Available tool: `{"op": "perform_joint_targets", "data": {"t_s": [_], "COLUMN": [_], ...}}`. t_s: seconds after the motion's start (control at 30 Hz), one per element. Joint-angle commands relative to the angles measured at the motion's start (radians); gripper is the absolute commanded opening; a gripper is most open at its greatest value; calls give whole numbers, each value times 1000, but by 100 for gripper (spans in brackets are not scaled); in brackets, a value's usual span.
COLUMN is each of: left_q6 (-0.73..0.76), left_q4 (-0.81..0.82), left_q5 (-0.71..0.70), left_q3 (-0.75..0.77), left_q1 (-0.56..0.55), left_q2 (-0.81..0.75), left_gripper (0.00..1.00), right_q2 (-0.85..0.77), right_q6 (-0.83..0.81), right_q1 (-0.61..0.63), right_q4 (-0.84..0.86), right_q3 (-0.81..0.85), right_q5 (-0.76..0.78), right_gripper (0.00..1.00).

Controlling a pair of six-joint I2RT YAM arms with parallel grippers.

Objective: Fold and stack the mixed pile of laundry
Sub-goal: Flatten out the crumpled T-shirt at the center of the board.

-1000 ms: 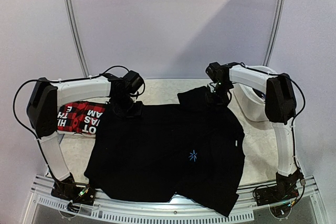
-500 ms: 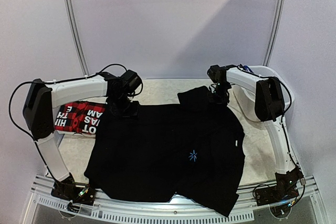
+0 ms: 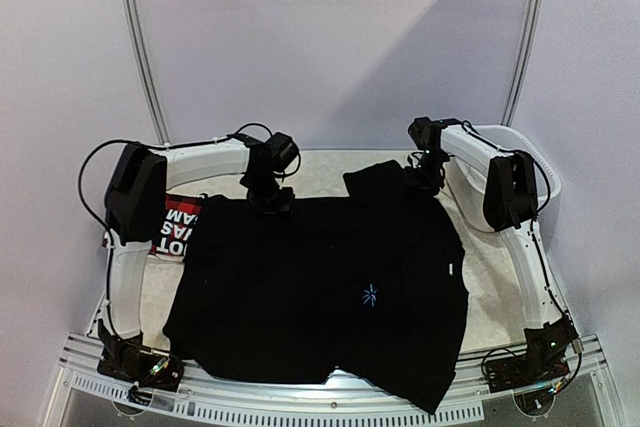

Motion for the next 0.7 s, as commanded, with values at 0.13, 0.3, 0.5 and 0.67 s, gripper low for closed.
{"op": "perform_joint_targets", "data": {"t_s": [0.13,0.3,0.5,0.67], "left_q6": [12,-5,-47,-84], "left_q4": [-22,-21,3,58], "left_q5": [106,148,189,240], "left_q3": [177,274,384,482], "left_q1": [47,57,92,110], "left_q2": [188,278,369,444], "left_gripper": [59,59,58,58], "right_q2": [98,132,152,155], "right_q6": [-5,-4,22,22], "right_q1": [-70,-77,-89,-94], "right_q4": [25,54,133,251], "right_q3": [79,135,177,186], "right_q5": [-8,22,32,79], "right_gripper": [43,43,43,43]}}
